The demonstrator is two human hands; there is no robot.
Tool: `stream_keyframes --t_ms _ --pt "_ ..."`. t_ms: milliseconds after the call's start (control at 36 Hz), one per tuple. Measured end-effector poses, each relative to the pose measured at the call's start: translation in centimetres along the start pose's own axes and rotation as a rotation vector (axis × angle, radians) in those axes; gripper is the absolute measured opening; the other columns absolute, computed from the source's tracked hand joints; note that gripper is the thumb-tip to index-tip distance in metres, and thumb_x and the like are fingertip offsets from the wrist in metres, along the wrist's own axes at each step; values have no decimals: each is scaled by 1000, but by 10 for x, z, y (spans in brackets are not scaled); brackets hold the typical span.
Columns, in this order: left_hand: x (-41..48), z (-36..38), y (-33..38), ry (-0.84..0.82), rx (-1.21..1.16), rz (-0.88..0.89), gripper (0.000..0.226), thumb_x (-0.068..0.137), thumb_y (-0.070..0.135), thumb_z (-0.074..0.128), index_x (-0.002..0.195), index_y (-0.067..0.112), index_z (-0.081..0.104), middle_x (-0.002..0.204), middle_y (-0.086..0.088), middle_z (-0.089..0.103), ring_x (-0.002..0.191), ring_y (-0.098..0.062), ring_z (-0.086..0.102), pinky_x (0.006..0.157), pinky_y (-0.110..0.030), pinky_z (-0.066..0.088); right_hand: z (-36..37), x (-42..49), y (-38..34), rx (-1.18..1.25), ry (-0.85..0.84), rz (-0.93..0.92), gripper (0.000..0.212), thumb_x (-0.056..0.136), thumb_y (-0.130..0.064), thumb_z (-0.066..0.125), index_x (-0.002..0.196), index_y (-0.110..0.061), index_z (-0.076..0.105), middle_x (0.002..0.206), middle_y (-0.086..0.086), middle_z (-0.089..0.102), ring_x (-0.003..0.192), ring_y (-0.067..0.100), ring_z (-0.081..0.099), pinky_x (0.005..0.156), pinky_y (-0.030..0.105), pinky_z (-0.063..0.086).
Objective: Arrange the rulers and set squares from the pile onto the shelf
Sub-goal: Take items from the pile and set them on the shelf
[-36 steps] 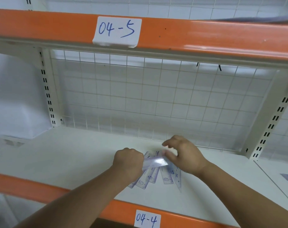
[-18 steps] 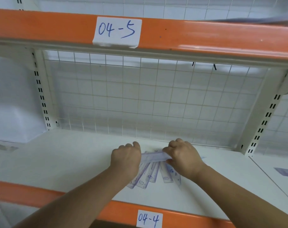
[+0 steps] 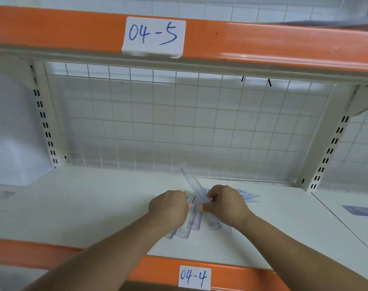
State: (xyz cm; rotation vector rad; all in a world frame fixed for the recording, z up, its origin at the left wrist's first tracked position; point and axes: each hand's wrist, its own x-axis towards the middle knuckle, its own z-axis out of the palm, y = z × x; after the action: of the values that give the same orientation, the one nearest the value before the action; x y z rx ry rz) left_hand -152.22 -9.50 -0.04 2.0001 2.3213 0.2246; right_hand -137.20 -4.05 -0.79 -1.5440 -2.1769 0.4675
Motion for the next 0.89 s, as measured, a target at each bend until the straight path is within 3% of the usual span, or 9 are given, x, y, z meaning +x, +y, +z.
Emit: stream_keyframes --t_ms 139,278,389,583,806,889 --pt "-1 1 2 -4 25 0 9 93 17 47 87 20 53 104 -3 64 96 -24 62 66 -26 38 3 -6 -7 -89 -1 0 34 76 -35 71 103 -18 61 86 -6 57 81 14 54 74 27 46" --pt "-3 3 -1 49 173 62 14 94 22 53 106 20 60 111 -1 62 105 -22 60 71 -26 37 1 -8 -10 -157 -5 -42 32 79 -35 68 105 -16 60 87 -5 56 81 15 51 71 27 44" --pt "-5 3 -2 65 224 80 17 93 21 54 109 19 60 112 -3 61 106 -23 60 70 -27 36 0 -9 -10 -166 -14 -36 33 79 -36 68 106 -17 60 88 -5 54 81 14 50 71 27 43" --pt "-4 -2 8 21 45 48 14 95 23 46 93 20 59 105 -3 66 97 -23 63 66 -25 37 2 -12 -12 -143 -28 -9 25 78 -37 67 94 -22 55 85 -6 53 81 15 50 67 24 38" --pt "-1 -4 22 -33 -94 -34 25 97 28 44 104 13 63 109 -5 65 101 -25 63 71 -24 40 9 -15 -12 -93 -39 3 28 75 -40 69 85 -23 49 83 -6 54 78 15 49 66 25 38" --pt "1 -7 26 -50 -224 -89 25 96 30 43 93 12 61 107 -9 65 97 -28 62 70 -25 40 10 -16 -9 -67 -40 22 29 74 -41 70 84 -23 49 83 -6 55 78 16 50 65 25 39"
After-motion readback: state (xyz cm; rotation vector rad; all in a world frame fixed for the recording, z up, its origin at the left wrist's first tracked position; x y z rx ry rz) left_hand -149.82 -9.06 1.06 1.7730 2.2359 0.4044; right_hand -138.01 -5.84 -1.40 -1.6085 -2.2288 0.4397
